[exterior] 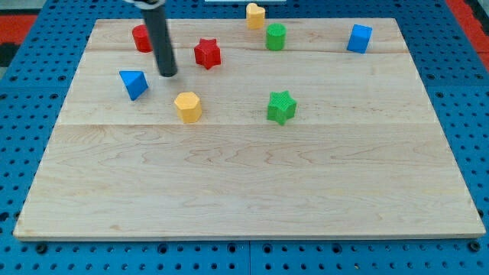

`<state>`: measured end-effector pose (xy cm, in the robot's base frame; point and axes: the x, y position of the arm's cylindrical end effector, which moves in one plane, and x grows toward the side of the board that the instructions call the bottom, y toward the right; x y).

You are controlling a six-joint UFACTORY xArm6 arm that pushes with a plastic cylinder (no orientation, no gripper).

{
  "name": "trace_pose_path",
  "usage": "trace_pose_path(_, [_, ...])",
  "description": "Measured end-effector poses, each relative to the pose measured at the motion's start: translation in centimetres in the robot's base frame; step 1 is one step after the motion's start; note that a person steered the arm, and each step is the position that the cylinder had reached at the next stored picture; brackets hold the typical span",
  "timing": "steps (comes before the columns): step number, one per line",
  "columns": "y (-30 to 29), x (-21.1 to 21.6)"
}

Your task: Move the blue triangle to the left center of the board

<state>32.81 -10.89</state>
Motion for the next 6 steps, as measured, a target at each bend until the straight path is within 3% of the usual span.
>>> trace_pose_path(1, [2.1,2.3])
trace_pose_path(3, [-10.0,2.4])
trace_pose_path(6, [-8.1,2.2])
